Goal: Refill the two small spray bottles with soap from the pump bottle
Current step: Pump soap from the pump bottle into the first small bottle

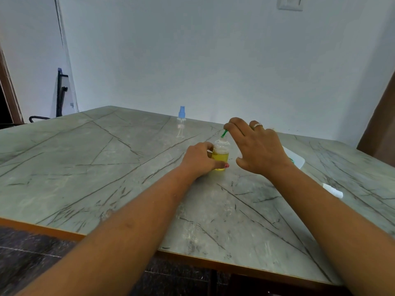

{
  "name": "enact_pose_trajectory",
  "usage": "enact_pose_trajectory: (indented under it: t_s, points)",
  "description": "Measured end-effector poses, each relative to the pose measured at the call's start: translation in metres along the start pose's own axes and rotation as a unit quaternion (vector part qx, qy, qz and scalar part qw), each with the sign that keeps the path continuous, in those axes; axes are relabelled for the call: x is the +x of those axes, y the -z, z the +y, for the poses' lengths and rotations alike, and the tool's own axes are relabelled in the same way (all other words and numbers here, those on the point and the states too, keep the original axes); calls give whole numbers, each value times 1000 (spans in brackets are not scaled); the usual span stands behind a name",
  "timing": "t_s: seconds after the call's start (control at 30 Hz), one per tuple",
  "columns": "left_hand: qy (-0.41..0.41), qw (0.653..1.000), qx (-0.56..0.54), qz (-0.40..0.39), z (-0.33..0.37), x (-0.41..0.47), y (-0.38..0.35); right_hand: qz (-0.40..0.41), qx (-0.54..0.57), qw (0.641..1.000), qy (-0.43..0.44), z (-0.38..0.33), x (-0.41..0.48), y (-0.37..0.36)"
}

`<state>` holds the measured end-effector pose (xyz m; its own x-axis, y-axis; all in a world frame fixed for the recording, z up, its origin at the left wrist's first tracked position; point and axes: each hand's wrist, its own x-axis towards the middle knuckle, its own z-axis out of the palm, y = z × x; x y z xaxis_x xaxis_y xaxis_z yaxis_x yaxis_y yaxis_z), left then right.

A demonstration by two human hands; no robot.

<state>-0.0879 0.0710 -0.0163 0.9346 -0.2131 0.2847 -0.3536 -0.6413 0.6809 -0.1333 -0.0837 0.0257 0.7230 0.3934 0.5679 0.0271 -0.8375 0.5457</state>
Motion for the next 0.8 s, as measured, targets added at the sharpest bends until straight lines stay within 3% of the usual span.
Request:
enact_pose_trajectory:
  t_s: [0.8]
  points:
    - [8, 1000, 13, 1, 0, 2, 0, 13, 31, 999, 3, -2, 2, -1]
